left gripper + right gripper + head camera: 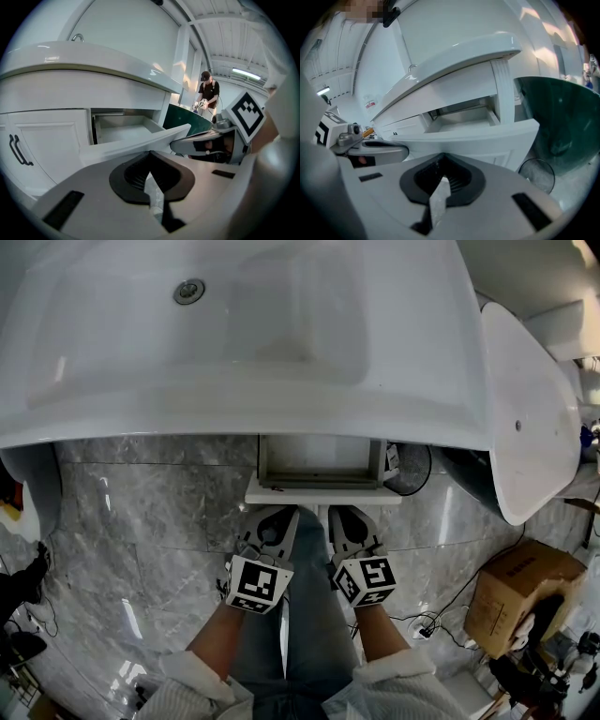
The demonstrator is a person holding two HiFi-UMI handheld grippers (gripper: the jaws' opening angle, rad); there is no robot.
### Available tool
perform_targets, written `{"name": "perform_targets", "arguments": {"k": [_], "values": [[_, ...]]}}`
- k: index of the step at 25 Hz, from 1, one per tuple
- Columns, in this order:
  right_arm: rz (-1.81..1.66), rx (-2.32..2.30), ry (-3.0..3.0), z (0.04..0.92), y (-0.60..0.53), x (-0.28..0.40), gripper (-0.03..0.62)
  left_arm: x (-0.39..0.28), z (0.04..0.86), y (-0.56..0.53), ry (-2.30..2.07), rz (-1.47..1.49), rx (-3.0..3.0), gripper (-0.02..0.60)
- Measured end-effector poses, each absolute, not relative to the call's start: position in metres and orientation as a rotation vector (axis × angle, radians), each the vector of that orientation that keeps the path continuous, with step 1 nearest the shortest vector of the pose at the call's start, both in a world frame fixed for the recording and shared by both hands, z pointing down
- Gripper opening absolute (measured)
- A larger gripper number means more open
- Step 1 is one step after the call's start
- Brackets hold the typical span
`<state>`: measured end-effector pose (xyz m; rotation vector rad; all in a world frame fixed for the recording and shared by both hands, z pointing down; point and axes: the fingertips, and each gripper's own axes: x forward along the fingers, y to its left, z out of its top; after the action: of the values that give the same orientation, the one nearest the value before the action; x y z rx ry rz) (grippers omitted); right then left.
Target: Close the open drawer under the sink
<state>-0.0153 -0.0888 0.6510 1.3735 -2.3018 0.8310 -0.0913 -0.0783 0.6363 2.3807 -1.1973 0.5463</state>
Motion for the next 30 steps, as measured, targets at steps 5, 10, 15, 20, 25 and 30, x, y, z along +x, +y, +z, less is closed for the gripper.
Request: {"name": "perform_targets", "arguments": {"k": [5, 10, 15, 20, 25, 30], "values": [[0.795, 1.377, -2.301, 0.650, -0.090, -0.014, 0.011, -0.090, 0.635, -0.080, -1.200, 0.536, 2.383, 0.015], [0.807, 1.395, -2.315, 0.646, -0.107, -0.018, 0.011, -0.101, 0.633, -0.098, -1.255, 0.487, 2.334, 0.015], [0.798, 1.422, -2.316, 0.644, -0.119, -0.020, 0.011, -0.105, 0.632, -0.110, -1.270, 0.495, 2.331, 0.015], [0.780, 1.432, -2.328, 0.642, -0.134, -0.021, 0.011, -0.107, 0.630, -0.126, -1.309, 0.468, 2.322, 0.015], [0.741, 1.415, -2.345, 0.643, -0.144, -0.022, 0.011, -0.107, 0.630, -0.136, -1.317, 0.470, 2.337, 0.015], [0.716, 1.420, -2.351, 0.642, -0.153, -0.023, 0.011, -0.108, 0.629, -0.145, -1.327, 0.460, 2.340, 0.015]]}}
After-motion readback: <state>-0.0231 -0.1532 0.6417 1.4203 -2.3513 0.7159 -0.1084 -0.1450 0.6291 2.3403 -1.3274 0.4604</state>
